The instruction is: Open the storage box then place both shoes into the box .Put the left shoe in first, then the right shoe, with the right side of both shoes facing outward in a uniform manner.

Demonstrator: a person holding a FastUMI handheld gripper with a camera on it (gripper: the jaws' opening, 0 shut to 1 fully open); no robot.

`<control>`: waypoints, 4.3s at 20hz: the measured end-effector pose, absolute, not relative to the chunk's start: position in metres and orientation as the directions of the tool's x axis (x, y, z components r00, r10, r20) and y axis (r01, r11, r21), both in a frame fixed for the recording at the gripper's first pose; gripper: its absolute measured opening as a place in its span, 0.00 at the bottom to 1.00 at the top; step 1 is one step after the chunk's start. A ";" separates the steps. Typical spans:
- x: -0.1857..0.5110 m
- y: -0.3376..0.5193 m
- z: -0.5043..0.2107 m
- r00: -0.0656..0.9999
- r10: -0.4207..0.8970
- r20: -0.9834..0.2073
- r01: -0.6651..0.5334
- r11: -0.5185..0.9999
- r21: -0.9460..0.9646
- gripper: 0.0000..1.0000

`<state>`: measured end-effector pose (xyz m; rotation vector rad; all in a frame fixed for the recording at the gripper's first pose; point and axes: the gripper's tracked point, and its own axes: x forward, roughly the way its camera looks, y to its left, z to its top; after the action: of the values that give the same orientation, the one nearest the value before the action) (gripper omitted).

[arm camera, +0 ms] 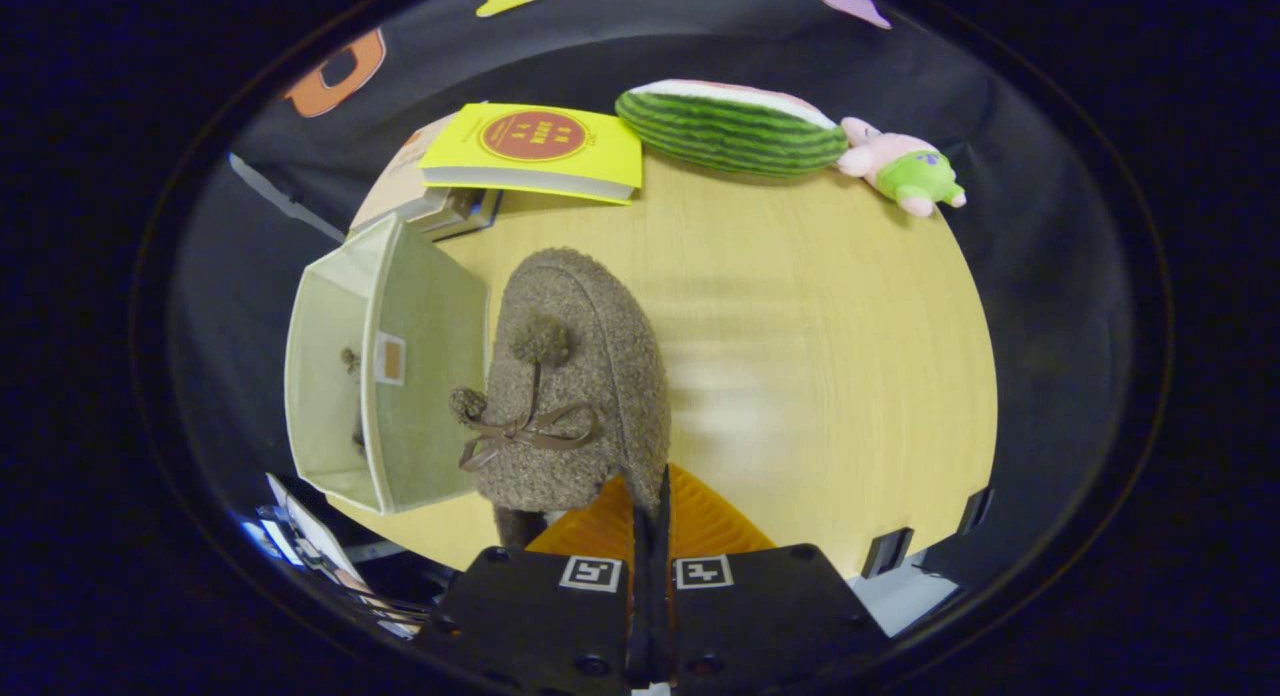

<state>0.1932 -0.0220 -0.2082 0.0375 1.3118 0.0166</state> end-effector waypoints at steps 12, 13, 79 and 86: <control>0.205 0.133 -0.146 0.337 0.139 -0.931 -0.095 0.989 0.113 0.06; 0.207 0.145 -0.149 0.340 0.147 -0.929 -0.077 0.989 0.128 0.06; 0.013 0.016 0.025 0.994 -0.068 0.083 0.064 0.997 0.042 1.00; 0.019 0.006 0.010 0.998 -0.067 0.018 0.066 0.997 0.037 1.00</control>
<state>0.0186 0.0064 0.0104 0.0369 -0.0189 -0.0666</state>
